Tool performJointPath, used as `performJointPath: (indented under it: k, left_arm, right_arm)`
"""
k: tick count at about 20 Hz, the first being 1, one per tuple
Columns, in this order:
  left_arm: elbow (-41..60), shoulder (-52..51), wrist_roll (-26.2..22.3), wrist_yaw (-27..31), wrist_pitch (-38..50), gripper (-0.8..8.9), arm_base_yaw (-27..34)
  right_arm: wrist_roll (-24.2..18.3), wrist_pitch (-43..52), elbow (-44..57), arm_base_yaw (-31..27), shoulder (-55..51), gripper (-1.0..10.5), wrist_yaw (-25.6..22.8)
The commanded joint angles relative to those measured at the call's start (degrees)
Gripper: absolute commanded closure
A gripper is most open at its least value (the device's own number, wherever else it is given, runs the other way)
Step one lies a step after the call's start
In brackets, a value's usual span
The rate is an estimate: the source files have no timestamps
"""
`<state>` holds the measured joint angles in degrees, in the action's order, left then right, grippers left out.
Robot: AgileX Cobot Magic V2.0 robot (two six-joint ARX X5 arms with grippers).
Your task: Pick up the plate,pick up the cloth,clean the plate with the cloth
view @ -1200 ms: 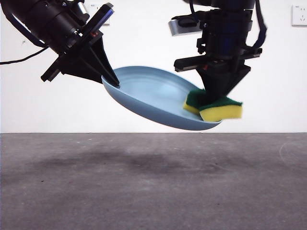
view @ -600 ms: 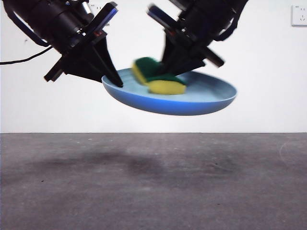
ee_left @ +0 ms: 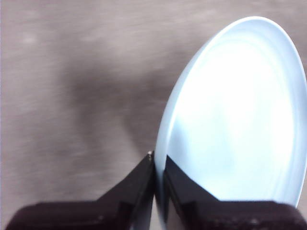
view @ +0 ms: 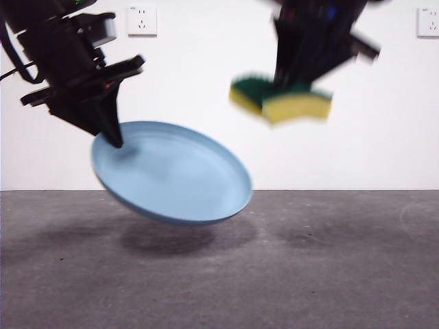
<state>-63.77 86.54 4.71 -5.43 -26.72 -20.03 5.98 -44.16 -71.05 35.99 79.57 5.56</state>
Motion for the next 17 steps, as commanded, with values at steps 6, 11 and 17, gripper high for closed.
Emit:
performJointPath:
  k: [6,11,17]
  left_arm:
    - [-0.11,10.36,-1.77,-0.74,0.26,8.22,3.32]
    - [-0.11,16.83,-1.81,-0.55,0.57,5.92,3.48]
    - [-0.46,11.41,-1.25,-1.09,0.92,3.11,2.84]
  right_arm:
    - [-0.46,-0.02,0.15,-0.35,-9.53,9.5,-7.72]
    - [0.24,-0.02,0.17,-1.95,-11.63,9.5,-13.90]
    - [2.14,5.79,0.17,-6.14,-5.03,9.5,-14.49]
